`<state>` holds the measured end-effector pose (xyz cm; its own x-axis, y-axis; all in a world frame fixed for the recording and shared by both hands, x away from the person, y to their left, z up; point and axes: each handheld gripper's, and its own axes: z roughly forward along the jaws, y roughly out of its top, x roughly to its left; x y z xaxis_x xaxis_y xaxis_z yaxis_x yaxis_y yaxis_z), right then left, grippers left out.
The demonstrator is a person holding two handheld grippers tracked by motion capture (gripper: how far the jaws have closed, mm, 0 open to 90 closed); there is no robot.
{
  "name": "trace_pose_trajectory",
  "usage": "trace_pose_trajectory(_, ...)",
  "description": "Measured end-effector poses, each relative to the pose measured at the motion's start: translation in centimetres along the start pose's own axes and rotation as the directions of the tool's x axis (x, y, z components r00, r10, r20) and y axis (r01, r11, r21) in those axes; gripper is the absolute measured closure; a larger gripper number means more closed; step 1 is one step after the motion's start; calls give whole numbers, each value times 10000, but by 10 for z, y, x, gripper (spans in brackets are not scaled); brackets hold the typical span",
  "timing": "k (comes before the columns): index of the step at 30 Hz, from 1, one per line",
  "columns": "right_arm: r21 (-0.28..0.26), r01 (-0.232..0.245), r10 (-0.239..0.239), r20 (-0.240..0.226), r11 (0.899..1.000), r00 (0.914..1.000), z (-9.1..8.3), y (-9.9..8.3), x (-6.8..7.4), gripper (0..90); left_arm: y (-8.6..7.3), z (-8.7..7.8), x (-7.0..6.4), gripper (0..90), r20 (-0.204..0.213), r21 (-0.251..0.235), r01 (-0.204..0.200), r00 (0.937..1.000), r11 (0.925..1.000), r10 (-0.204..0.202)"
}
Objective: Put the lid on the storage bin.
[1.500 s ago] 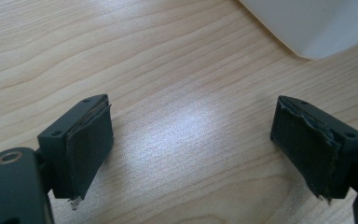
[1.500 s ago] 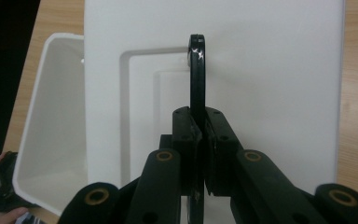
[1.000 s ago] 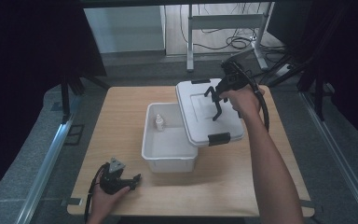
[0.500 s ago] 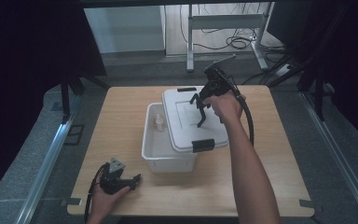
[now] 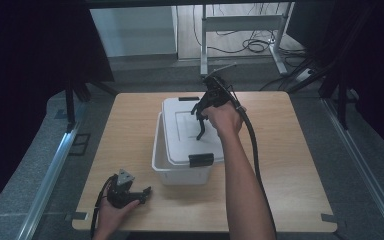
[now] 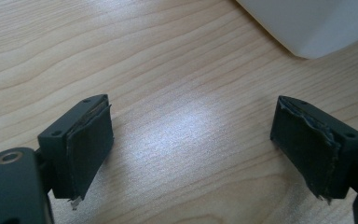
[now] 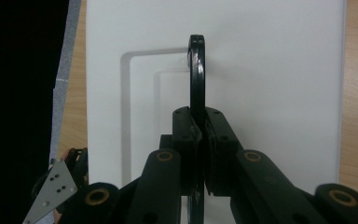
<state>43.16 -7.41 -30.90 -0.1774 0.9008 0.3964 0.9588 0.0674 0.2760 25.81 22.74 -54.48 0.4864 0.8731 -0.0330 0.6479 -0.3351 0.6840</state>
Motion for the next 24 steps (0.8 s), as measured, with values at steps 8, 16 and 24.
trace_pose_trajectory(8,-7,-453,453,-200,9990,9988,6,-7,7,849,0,0,0,129,-4,-24,26,10000,10000,-26)
trace_pose_trajectory(16,23,-868,868,-450,9962,9952,13,-12,15,850,0,0,0,129,3,-23,20,10000,10000,-20)
trace_pose_trajectory(24,-9,-1330,1329,-426,9911,9902,28,-15,13,849,0,0,0,128,22,2,-12,10000,10000,12)
